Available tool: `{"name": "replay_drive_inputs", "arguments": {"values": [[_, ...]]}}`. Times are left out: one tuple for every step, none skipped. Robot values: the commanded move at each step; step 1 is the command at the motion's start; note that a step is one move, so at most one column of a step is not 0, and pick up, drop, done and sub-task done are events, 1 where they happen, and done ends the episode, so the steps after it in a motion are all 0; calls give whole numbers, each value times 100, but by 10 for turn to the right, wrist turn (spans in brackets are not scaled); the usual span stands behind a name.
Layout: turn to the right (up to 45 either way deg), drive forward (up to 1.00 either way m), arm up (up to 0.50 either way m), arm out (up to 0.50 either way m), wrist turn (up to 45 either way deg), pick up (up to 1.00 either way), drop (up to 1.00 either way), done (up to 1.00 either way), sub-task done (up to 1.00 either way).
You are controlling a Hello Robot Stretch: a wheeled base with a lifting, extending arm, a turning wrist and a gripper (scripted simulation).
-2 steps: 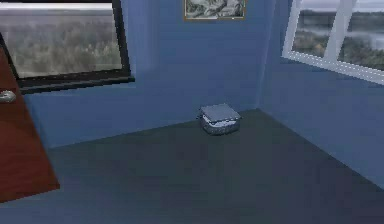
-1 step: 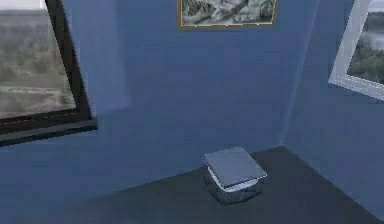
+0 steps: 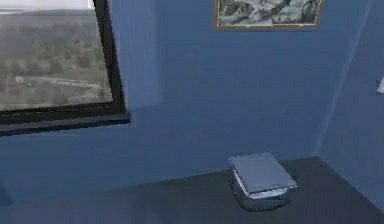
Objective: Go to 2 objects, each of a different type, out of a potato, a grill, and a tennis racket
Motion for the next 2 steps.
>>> {"name": "replay_drive_inputs", "arguments": {"values": [[0, 30, 0, 0, 0, 0, 0, 0, 0], [270, 0, 0, 0, 0, 0, 0, 0, 0]]}}
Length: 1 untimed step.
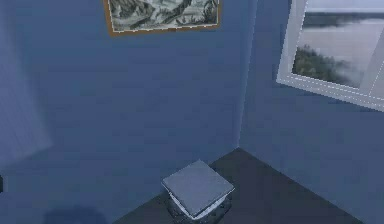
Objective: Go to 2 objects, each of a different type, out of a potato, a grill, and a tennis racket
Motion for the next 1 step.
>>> {"name": "replay_drive_inputs", "arguments": {"values": [[0, 0, 0, 0, 0, 0, 0, 100, 0]]}}
